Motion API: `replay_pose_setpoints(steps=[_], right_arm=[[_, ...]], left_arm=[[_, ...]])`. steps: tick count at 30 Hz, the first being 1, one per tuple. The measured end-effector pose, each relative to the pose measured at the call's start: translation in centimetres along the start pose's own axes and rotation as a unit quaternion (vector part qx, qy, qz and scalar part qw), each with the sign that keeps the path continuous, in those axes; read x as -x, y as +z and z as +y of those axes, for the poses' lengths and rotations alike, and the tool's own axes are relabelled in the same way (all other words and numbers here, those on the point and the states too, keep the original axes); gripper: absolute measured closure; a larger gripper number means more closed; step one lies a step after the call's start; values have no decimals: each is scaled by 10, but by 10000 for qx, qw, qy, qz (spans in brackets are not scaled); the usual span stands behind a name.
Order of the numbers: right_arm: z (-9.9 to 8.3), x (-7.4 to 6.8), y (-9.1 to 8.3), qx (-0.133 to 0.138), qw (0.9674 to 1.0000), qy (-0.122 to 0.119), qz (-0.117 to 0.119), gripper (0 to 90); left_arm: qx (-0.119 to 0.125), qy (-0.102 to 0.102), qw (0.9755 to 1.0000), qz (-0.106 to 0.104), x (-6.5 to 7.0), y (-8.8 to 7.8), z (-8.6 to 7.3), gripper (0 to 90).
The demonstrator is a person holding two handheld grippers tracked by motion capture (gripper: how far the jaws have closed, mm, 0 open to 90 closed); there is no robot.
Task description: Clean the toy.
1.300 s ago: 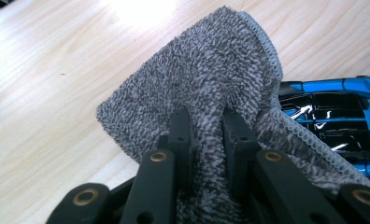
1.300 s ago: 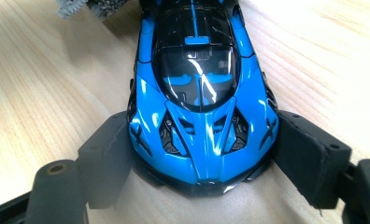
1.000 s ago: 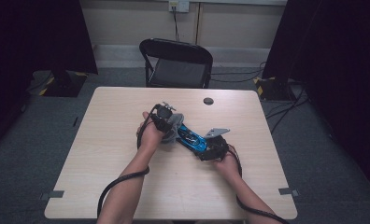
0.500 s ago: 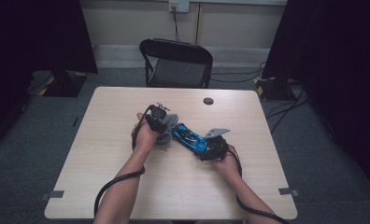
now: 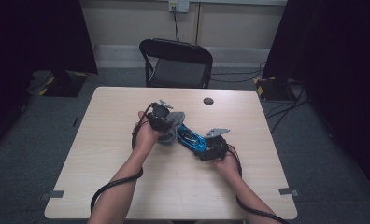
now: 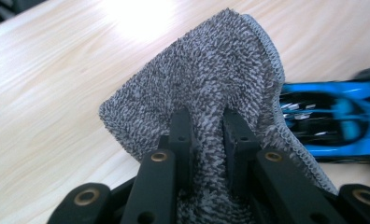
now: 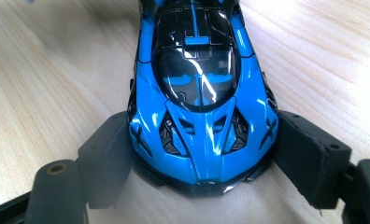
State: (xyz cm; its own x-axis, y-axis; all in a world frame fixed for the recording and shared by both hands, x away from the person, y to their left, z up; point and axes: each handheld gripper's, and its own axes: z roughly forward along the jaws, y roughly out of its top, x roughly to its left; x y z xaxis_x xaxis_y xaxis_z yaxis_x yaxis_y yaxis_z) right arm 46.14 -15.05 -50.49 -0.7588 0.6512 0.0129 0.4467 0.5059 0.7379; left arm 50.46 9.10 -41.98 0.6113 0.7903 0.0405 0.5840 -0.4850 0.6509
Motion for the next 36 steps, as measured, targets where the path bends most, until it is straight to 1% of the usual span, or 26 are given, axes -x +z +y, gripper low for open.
replay_pose_setpoints(steps=[1, 3, 7, 8, 9, 11, 12, 16, 18, 20, 21, 24, 29, 31, 33, 36], right_arm=[[0, 0, 0, 0, 10000, -1, 0, 237], [0, 0, 0, -3, 10000, 2, -1, 238], [0, 0, 0, 0, 10000, -1, 0, 237], [0, 0, 0, 0, 10000, -1, 0, 237], [0, 0, 0, 0, 10000, 0, 0, 237], [0, 0, 0, 0, 10000, 0, 0, 237], [0, 0, 0, -3, 10000, 4, -1, 237], [0, 0, 0, -1, 10000, 5, 0, 237], [0, 0, 0, 1, 10000, 1, -1, 237], [0, 0, 0, 4, 10000, -6, -6, 237], [0, 0, 0, 0, 10000, 0, -5, 237], [0, 0, 0, -2, 10000, 7, -2, 237], [0, 0, 0, 0, 10000, 4, -4, 237], [0, 0, 0, -6, 10000, 10, -2, 237], [0, 0, 0, -8, 10000, 14, -2, 237], [0, 0, 0, -8, 10000, 14, -3, 238]], left_arm=[[38, 16, 10000, -49, 5, -1, 2, 763], [70, 93, 9998, -149, 13, -2, 5, 761], [154, 168, 9993, -312, 26, 0, 9, 762], [153, 175, 9991, -353, 29, 0, 9, 761], [128, 249, 9989, -369, 32, 1, 10, 761], [130, 292, 9984, -459, 40, 4, 10, 762], [123, 360, 9982, -455, 44, 5, 10, 762], [138, 501, 9970, -581, 58, 8, 11, 762], [80, 645, 9959, -629, 66, 11, 11, 763], [11, 743, 9950, -673, 73, 15, 10, 763], [-35, 835, 9941, -686, 77, 18, 10, 763], [-122, 936, 9928, -734, 87, 25, 9, 762], [-233, 1090, 9908, -765, 96, 35, 6, 762], [-270, 1095, 9906, -775, 96, 37, 5, 763], [-302, 1149, 9899, -773, 96, 38, 6, 764], [-359, 1295, 9887, -663, 100, 39, 7, 764]])
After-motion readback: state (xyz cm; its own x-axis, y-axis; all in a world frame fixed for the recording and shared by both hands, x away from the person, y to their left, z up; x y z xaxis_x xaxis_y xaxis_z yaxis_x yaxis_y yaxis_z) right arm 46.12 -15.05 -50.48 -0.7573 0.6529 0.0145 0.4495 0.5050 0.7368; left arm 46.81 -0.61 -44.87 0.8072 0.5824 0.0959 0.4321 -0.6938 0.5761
